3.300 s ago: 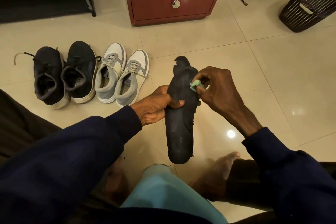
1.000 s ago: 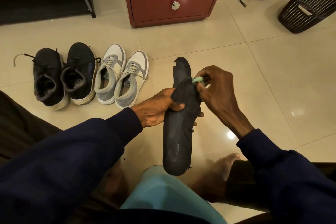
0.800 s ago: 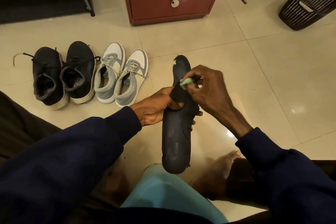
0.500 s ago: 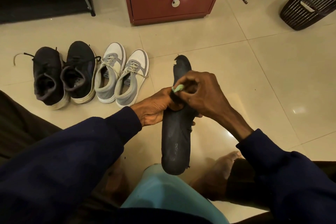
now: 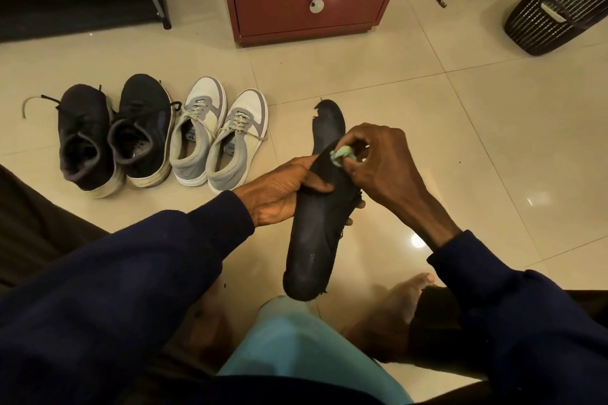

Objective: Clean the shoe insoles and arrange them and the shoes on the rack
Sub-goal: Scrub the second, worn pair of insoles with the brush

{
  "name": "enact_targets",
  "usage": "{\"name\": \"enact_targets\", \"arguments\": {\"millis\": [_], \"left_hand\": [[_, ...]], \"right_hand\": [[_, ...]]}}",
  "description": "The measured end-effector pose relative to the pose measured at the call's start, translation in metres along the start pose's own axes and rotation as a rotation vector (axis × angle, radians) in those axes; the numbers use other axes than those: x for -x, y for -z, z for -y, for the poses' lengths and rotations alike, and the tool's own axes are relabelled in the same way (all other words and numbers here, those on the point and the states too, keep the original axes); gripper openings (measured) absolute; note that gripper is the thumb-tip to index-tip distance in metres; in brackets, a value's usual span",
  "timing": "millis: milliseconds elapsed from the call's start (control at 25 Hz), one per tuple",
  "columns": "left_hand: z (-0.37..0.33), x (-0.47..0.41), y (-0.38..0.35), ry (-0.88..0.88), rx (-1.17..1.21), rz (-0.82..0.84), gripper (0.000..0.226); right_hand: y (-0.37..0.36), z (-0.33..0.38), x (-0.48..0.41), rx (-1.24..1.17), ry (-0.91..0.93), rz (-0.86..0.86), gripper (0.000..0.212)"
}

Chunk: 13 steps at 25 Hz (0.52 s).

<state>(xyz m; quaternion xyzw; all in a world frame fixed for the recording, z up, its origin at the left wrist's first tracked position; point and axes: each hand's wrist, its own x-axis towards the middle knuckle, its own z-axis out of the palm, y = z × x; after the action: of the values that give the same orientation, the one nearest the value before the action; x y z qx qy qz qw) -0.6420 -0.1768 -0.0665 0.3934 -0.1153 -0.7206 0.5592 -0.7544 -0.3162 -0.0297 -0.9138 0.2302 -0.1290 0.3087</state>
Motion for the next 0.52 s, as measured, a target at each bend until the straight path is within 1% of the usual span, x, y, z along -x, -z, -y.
{"name": "enact_targets", "arguments": {"millis": [40,120,160,200,240,320,360,400,520], "left_hand": [[-0.001,0.002,-0.002,0.019,0.05,0.034,0.049],[-0.001,0.004,-0.009,0.065,0.126,0.022,0.045],[-0.001,0.005,-0.01,0.076,0.152,-0.002,0.05],[0.0,0.004,-0.009,0.071,0.176,-0.029,0.055],[0.0,0.003,-0.008,0.059,0.201,-0.068,0.058],[0.001,0.002,-0.003,0.037,0.23,-0.15,0.059],[0.003,0.001,-0.002,0.03,0.24,-0.17,0.058],[0.004,0.001,-0.002,0.023,0.25,-0.178,0.057],[0.004,0.0,-0.003,0.018,0.256,-0.186,0.053]], "right_hand": [[0.001,-0.007,-0.001,0.039,-0.018,-0.064,0.012],[0.002,-0.014,0.002,0.078,-0.07,-0.149,0.01],[0.0,-0.01,0.004,0.067,-0.074,-0.17,0.01],[-0.002,-0.003,0.006,0.032,-0.059,-0.152,0.01],[-0.004,0.007,0.008,-0.03,-0.034,-0.083,0.01],[-0.008,0.025,0.013,-0.147,-0.006,0.152,0.009],[-0.009,0.027,0.014,-0.147,0.001,0.224,0.009],[-0.009,0.023,0.012,-0.101,0.0,0.204,0.01],[-0.004,0.003,0.005,0.067,-0.057,-0.056,0.012]]}}
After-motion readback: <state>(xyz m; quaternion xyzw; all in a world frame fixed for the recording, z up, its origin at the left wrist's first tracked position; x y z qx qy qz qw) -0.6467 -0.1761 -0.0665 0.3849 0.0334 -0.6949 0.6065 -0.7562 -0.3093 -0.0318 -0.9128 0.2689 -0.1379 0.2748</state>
